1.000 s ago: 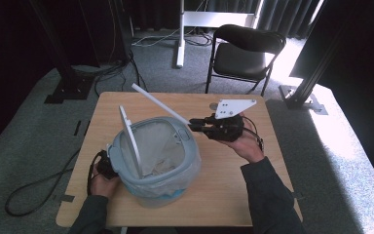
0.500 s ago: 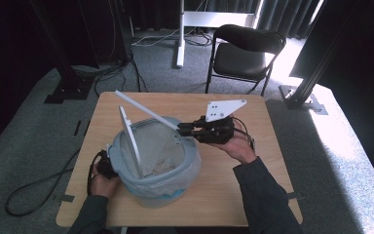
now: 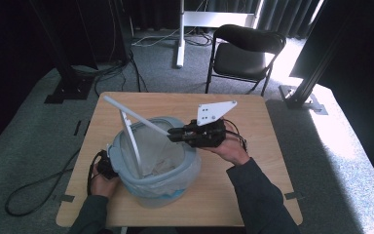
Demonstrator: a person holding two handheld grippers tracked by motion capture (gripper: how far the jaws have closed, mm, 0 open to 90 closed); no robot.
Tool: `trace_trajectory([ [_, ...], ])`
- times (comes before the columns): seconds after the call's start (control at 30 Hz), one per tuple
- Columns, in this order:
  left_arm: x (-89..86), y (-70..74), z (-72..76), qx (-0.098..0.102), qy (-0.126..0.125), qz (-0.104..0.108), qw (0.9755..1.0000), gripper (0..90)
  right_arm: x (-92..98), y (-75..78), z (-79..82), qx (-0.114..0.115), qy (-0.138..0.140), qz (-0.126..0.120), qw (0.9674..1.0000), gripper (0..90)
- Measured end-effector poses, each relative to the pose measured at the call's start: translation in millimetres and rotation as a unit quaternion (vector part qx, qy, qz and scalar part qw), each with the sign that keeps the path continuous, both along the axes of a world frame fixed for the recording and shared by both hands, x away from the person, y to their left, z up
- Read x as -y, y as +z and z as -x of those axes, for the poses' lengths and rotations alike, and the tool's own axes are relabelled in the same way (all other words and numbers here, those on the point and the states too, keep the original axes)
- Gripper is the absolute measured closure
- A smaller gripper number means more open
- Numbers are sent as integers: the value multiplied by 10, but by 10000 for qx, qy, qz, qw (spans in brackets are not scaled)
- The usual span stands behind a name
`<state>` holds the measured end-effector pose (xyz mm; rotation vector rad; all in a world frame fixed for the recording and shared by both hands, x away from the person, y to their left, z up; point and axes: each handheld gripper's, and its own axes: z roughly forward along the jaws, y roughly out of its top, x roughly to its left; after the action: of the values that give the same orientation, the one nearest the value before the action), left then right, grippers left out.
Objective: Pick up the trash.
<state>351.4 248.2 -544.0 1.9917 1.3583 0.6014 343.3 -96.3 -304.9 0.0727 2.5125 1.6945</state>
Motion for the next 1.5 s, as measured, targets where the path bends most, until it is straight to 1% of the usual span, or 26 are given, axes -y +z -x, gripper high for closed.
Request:
trace_trajectory([
  [0.13, 0, 0, 0, 0, 1, 0, 10000, 288, -39, -17, 17, 43, 34, 99, 9999, 799],
  [0.3, 0, 0, 0, 0, 0, 1, 10000, 287, -49, -58, 13, -25, 73, 128, 9999, 799],
  [0.53, 0, 0, 0, 1, 0, -1, 10000, 288, -57, -94, 14, -51, 126, 159, 9998, 796],
  [0.6, 0, 0, 0, 1, 0, -1, 10000, 288, -58, -102, 8, -74, 177, 166, 9997, 788],
  [0.63, 0, 0, 0, 1, 1, 1, 10000, 287, -57, -105, 5, -92, 200, 165, 9996, 766],
  [0.67, 0, 0, 0, 1, 1, 0, 10000, 288, -51, -105, 2, -87, 177, 134, 9997, 723],
  [0.7, 0, 0, 0, 1, 1, 2, 10000, 287, -41, -103, -8, -96, 150, 79, 9998, 713],
  [0.77, 0, 0, 0, 1, 0, -1, 10000, 287, -4, -94, -34, -119, 86, -17, 9999, 709],
  [0.87, 0, 0, 0, -1, -1, -1, 10000, 287, 44, -90, -70, -139, -23, -65, 9999, 711],
  [1.03, 0, 0, 0, 1, 0, 0, 10000, 288, 110, -93, -118, -94, -267, -15, 9996, 722],
  [1.07, 0, 0, 0, 1, 0, 0, 10000, 288, 110, -93, -118, -94, -267, -15, 9996, 722],
  [1.1, 0, 0, 0, 1, 0, 0, 10000, 288, 131, -93, -137, -114, -330, -31, 9994, 722],
  [1.13, 0, 0, 0, 1, 2, -2, 10000, 288, 163, -93, -166, -118, -451, -52, 9989, 726],
  [1.27, 0, 0, 0, 0, 0, 0, 10000, 287, 217, -91, -213, -125, -650, -35, 9978, 729],
  [1.3, 0, 0, 0, -1, -1, -1, 10000, 287, 231, -90, -227, -103, -710, -39, 9974, 729],
  [1.37, 0, 0, 0, 0, 0, 0, 10000, 287, 266, -85, -253, -135, -828, -83, 9964, 729],
  [1.43, 0, 0, 0, 2, 1, 0, 10000, 288, 298, -84, -278, -144, -908, -137, 9957, 730],
  [1.5, 0, 0, 0, 2, 1, 0, 10000, 288, 310, -84, -285, -145, -950, -131, 9953, 730],
])
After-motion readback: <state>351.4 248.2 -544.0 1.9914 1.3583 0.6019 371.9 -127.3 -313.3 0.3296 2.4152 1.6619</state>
